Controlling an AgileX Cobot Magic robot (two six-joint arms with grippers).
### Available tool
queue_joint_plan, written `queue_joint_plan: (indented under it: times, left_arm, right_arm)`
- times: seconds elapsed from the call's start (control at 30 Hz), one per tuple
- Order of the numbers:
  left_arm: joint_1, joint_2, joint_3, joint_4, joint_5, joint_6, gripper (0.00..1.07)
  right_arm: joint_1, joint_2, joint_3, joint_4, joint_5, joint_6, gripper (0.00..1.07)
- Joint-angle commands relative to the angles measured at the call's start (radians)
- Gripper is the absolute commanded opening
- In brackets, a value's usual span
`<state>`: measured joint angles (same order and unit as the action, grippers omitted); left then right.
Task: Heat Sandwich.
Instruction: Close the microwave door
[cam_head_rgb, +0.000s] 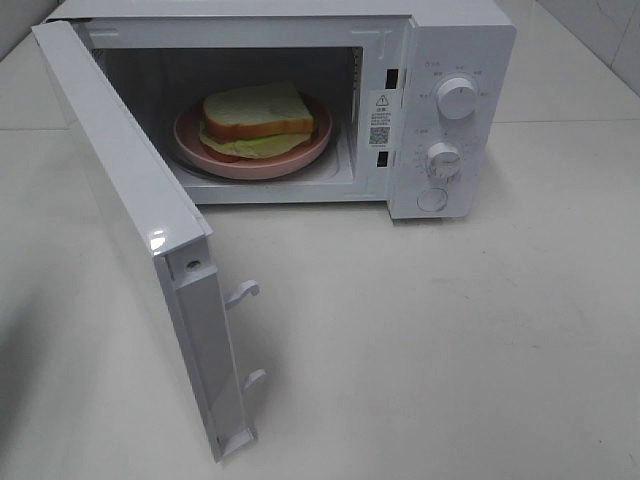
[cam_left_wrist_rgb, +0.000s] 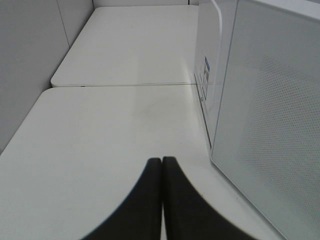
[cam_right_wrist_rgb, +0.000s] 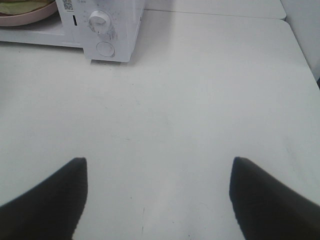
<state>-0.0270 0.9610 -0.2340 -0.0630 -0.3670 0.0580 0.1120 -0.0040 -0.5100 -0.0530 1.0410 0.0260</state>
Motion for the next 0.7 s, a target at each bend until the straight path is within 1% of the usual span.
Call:
queue_joint_plan:
  times: [0.03, 0.07, 0.1, 0.13, 0.17, 0.2, 0.27, 0.3, 0.33, 0.4, 0.47, 0.5, 0.53, 0.6, 0.63, 0.7]
  left_arm:
    - [0.000, 0.070, 0.013, 0.046, -0.164, -0.040, 0.00]
    - [0.000, 0.070, 0.013, 0.046, -0.164, -0.040, 0.00]
    - [0.000, 0.093, 0.013, 0.070, -0.203, -0.058, 0.00]
    - [0.000, 0.135, 0.013, 0.130, -0.277, -0.094, 0.00]
    - [0.000, 0.159, 0.013, 0.164, -0.309, -0.117, 0.00]
    - [0.000, 0.159, 0.013, 0.164, -0.309, -0.117, 0.00]
    - [0.000, 0.208, 0.007, 0.219, -0.338, -0.162, 0.00]
    - [0.000, 0.253, 0.007, 0.277, -0.373, -0.199, 0.00]
    - [0.000, 0.275, 0.007, 0.299, -0.398, -0.210, 0.00]
    - [0.000, 0.293, 0.007, 0.313, -0.422, -0.221, 0.00]
    - [0.000, 0.346, -0.009, 0.354, -0.487, -0.258, 0.00]
    - [0.000, 0.361, -0.022, 0.374, -0.490, -0.272, 0.00]
    - [0.000, 0.361, -0.022, 0.374, -0.490, -0.272, 0.00]
    - [0.000, 0.398, -0.056, 0.435, -0.493, -0.293, 0.00]
    - [-0.003, 0.409, -0.063, 0.450, -0.499, -0.300, 0.00]
    - [-0.011, 0.417, -0.069, 0.452, -0.505, -0.304, 0.00]
  right_arm:
    - [-0.007, -0.027, 0.004, -0.002, -0.005, 0.003, 0.76]
    - [-0.007, -0.027, 0.004, -0.002, -0.005, 0.003, 0.76]
    - [-0.007, -0.027, 0.004, -0.002, -0.005, 0.003, 0.76]
    - [-0.007, -0.027, 0.004, -0.002, -0.005, 0.003, 0.76]
    - [-0.007, -0.027, 0.004, -0.002, -0.005, 0.003, 0.76]
    - [-0.007, -0.027, 0.004, -0.002, -0.005, 0.003, 0.76]
    - [-0.007, -0.027, 0.004, -0.002, -0.005, 0.003, 0.76]
    - [-0.007, -0.027, 0.004, -0.002, -0.005, 0.003, 0.76]
    - [-0.007, -0.027, 0.004, -0.002, -0.005, 0.003, 0.76]
    - [-0.007, -0.027, 0.004, -0.002, -0.005, 0.003, 0.76]
    - [-0.007, -0.027, 0.004, -0.002, -0.005, 0.003, 0.76]
    - [-0.007, -0.027, 0.004, -0.002, -0.005, 0.003, 0.76]
    - [-0.007, -0.027, 0.004, -0.002, -0.005, 0.003, 0.76]
    - [-0.007, -0.027, 0.004, -0.002, -0.005, 0.003, 0.76]
    - [-0.007, -0.027, 0.004, -0.002, -0.005, 0.003, 0.76]
    - [-0.007, -0.027, 0.004, -0.002, -0.005, 0.003, 0.76]
